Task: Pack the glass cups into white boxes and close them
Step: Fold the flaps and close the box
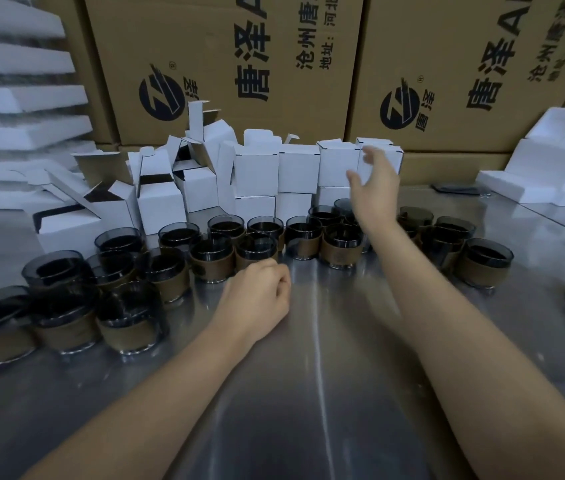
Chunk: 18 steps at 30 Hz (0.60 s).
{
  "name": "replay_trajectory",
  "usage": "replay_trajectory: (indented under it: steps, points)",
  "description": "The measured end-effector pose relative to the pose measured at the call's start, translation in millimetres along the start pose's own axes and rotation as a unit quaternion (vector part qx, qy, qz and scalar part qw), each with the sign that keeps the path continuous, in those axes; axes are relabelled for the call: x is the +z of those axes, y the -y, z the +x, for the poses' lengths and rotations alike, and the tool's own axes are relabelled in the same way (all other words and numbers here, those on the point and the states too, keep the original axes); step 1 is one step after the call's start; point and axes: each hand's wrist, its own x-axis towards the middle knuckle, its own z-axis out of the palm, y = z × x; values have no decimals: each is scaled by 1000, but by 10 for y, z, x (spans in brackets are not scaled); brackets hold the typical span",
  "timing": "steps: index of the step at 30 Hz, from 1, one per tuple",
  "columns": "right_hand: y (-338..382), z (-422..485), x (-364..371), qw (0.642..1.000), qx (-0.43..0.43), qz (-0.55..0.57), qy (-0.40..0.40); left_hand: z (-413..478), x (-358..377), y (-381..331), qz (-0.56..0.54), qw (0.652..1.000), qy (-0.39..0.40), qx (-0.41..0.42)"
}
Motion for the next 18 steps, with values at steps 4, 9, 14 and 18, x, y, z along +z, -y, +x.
replay_trajectory:
  steps: [4, 9, 14, 18]
  points:
    - [238, -651, 24, 999, 14, 43, -3, -48, -25, -24, 7, 999, -38, -2]
    - [316, -1341, -10, 990, 89, 54, 95, -122, -47, -65, 40, 993, -107, -11]
    - [504, -1592, -57, 981, 108, 112, 115, -184, -80, -72, 35, 989, -143, -10]
    - [572, -1692, -9, 974, 71, 61, 205, -166, -77, -27, 0, 986, -167, -20]
